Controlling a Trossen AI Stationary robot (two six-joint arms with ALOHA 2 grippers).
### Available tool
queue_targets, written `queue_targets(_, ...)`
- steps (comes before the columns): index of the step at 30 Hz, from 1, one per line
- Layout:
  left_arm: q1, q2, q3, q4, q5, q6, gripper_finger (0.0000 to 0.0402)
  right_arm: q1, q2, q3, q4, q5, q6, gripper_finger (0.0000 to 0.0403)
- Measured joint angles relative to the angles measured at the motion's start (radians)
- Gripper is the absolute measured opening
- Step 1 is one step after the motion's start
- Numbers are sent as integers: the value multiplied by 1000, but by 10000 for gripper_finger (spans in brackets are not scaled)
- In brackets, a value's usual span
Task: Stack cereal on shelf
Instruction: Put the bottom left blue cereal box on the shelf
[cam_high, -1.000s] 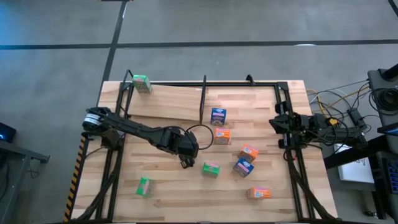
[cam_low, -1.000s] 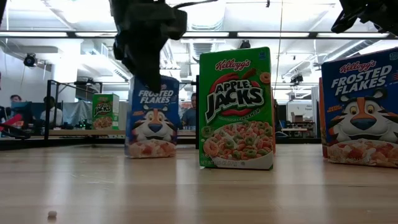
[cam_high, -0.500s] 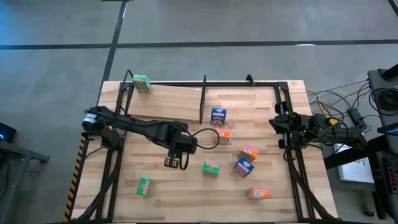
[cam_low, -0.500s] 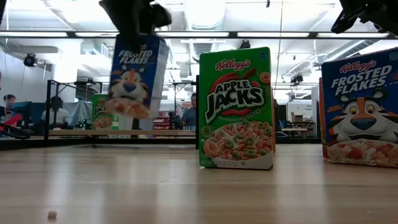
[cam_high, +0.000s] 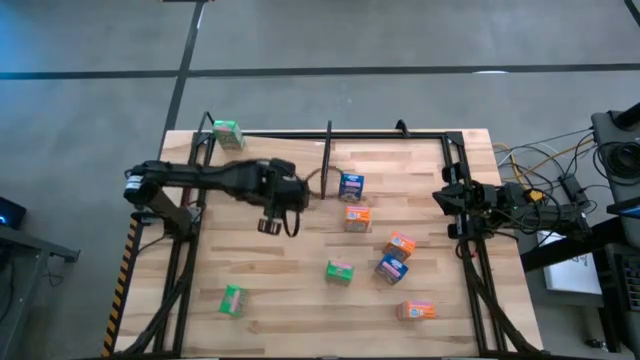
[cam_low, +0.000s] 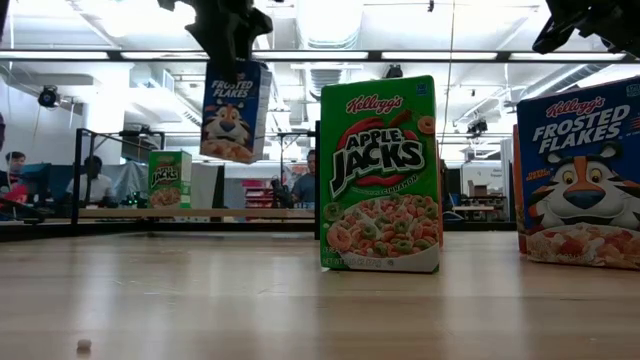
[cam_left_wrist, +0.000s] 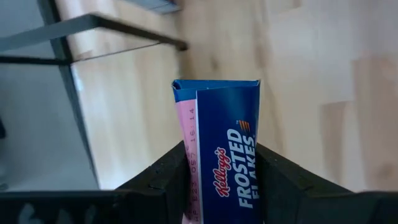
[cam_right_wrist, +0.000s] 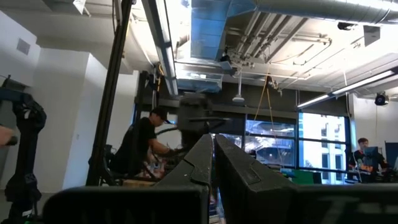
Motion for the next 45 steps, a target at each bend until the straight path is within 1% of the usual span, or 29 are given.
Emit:
queue_targets(5,121,-13,0,11,5,82,137,0,0,0,0,0,0,9)
queue_targets(8,204,-13,-1,42,34,141,137,0,0,0,0,0,0,9)
queue_targets(15,399,-13,-1,226,221,273,137,0,0,0,0,0,0,9)
queue_targets(19,485,-13,-1,303,296,330,137,0,0,0,0,0,-1,9)
queue_targets(24,566,-13,-5,292,313,409,137,0,0,0,0,0,-1,9)
queue_targets(29,654,-14,-25,286,393,433,137,0,0,0,0,0,-1,9)
queue_targets(38,783,-14,-150,321,407,514,137,0,0,0,0,0,0,9)
queue_targets(45,858,-14,-172,366,408,559,137,0,0,0,-1,0,0,9)
